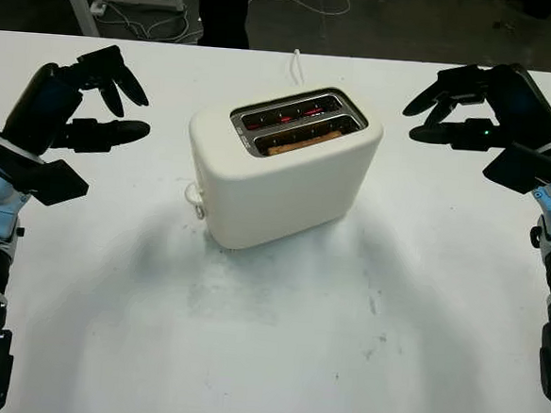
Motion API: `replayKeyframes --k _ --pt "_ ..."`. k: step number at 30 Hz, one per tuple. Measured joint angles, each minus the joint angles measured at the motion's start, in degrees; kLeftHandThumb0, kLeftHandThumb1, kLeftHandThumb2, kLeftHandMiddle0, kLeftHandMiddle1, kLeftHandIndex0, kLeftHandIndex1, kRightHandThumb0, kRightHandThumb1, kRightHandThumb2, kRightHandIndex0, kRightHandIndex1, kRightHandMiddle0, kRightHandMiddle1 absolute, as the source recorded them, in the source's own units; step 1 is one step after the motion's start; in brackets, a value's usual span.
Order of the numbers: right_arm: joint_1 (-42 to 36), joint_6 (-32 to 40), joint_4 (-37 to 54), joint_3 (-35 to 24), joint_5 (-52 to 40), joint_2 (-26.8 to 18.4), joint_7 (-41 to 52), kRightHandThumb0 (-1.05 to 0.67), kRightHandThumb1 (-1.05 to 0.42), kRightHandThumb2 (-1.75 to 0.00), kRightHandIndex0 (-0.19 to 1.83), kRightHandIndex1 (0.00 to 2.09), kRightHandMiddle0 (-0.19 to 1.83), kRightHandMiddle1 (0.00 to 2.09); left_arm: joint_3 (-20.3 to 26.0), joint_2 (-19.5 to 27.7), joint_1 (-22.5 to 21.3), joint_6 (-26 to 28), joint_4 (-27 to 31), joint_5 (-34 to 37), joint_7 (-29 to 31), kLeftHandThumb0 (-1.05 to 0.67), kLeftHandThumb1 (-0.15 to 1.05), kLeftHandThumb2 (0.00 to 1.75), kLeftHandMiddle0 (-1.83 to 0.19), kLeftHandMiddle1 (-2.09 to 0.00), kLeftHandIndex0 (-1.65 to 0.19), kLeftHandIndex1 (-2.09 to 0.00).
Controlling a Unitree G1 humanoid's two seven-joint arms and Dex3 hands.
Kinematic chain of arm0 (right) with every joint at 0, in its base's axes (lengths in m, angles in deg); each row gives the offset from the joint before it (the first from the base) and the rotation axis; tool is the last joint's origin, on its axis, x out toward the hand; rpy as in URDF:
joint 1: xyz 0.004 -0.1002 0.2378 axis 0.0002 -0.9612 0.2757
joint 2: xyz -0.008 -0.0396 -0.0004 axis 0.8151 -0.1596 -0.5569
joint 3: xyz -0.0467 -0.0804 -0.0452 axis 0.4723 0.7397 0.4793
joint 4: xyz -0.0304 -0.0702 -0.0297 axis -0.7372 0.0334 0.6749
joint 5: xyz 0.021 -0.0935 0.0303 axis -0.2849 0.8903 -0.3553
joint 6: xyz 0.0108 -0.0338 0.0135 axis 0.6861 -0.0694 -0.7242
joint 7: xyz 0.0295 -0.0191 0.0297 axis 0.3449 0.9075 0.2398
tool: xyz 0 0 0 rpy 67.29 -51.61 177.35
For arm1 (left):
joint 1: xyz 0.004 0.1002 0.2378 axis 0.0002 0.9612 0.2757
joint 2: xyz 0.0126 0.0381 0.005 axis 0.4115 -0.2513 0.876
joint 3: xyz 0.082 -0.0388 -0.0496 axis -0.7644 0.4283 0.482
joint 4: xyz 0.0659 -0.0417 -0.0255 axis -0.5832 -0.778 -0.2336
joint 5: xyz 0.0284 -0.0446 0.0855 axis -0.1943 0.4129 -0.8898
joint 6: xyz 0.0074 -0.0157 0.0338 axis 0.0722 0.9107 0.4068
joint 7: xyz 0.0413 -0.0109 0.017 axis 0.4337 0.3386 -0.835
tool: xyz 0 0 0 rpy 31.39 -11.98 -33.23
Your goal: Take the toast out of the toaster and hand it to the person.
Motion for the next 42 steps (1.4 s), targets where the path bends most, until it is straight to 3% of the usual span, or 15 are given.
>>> replayKeyframes --k 42 --pt "0.00 -0.01 -0.76 0.00 -0.07 0.01 0.06 -0.74 -0.79 0.00 0.94 1.00 0.97 0.64 0.00 0.00 0.01 -0.21 0.33 0.00 -0.23 -0.76 0.92 0.21 -0.59 -1.64 -0.45 -1.48"
